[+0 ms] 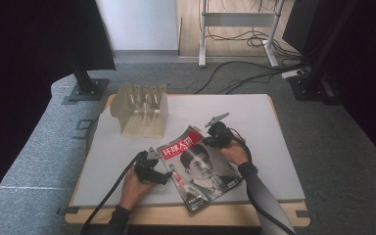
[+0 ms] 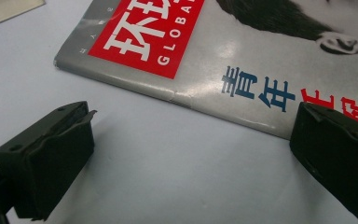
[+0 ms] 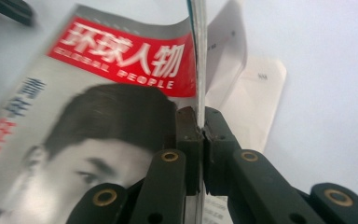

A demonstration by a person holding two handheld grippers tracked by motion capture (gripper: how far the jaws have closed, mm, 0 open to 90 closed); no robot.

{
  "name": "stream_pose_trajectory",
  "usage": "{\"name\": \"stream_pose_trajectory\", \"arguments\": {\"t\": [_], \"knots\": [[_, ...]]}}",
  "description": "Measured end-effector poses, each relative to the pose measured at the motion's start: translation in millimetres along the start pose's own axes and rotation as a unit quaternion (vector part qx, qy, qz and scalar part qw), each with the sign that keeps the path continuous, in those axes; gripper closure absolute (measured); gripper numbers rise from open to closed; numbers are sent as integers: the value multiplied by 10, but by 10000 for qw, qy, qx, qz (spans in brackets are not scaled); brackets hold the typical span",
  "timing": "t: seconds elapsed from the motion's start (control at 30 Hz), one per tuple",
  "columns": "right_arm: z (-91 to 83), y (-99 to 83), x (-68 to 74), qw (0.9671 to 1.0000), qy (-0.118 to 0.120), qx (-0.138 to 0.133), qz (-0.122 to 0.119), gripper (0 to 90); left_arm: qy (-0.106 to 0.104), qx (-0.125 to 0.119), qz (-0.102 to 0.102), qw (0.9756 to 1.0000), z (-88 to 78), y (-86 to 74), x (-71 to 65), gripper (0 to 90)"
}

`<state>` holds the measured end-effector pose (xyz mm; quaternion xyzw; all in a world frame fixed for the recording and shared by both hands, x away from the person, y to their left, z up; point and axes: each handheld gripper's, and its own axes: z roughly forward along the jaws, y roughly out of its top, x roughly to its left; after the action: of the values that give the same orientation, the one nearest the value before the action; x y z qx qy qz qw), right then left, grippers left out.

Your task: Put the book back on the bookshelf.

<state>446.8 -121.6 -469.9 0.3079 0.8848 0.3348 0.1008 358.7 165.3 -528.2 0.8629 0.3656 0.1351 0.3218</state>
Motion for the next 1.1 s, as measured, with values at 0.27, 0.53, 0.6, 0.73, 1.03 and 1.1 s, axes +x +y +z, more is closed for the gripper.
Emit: {"name": "stream_pose_trajectory", "arguments": {"t": [0.27, 0.53, 0.6, 0.73, 1.03, 1.1], "knots": [[-283, 126, 193, 9988, 67, -349, -326, 863, -95, 59, 33, 9999, -28, 3, 29, 17], [-530, 235, 375, 9964, 64, -572, -621, 864, -459, 44, -189, 9988, -55, 66, 124, 61], [-581, 255, 402, 9957, 68, -610, -690, 864, -477, 46, -126, 9988, -48, 100, 112, 52], [-680, 285, 450, 9945, 58, -704, -770, 865, -703, -7, -108, 9975, -39, 172, 93, 49], [-876, 294, 460, 9925, 78, -913, -815, 864, -1176, -76, -91, 9930, 67, 293, 110, 55], [-889, 287, 453, 9923, 100, -936, -801, 864, -1273, -65, -21, 9918, 92, 330, 102, 59]]}}
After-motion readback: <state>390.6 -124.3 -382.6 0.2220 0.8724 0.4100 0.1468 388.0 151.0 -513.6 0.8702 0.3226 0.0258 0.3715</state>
